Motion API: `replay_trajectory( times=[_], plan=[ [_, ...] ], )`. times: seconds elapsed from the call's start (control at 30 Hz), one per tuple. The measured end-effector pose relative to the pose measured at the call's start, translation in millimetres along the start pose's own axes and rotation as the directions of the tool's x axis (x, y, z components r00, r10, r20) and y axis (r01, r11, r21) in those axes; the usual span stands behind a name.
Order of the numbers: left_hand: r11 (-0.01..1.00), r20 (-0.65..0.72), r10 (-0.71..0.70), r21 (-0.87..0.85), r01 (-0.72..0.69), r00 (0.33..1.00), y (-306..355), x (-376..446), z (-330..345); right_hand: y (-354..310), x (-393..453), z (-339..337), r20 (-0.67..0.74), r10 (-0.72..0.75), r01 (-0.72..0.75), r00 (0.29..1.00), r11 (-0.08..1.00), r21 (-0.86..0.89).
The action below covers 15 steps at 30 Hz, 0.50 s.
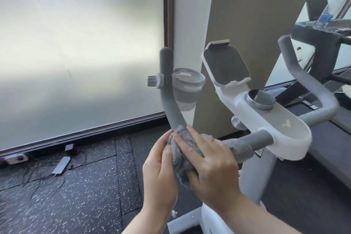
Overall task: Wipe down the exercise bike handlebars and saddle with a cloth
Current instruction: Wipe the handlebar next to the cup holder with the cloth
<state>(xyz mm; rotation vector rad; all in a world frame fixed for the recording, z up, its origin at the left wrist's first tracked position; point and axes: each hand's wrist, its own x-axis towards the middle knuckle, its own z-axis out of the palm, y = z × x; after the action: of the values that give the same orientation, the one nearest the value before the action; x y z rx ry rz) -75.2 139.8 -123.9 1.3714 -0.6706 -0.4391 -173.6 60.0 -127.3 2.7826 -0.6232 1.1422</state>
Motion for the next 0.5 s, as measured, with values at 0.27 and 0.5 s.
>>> replay_trajectory(
  times=[0.27, 0.5],
  plan=[
    [1.000, -0.019, -0.007, -0.020, 0.007, 1.000, 3.2, -3.4, 9.5, 21.2, -4.4, -13.1, 0.005, -0.015, 0.014, 1.000, 0.992, 0.128],
    [1.000, -0.034, -0.017, -0.005, 0.017, 0.999, -2.1, -0.3, 20.8, 38.9, -25.4, -28.3, -0.041, 0.014, -0.016, 0.999, 0.999, -0.045]
  ],
)
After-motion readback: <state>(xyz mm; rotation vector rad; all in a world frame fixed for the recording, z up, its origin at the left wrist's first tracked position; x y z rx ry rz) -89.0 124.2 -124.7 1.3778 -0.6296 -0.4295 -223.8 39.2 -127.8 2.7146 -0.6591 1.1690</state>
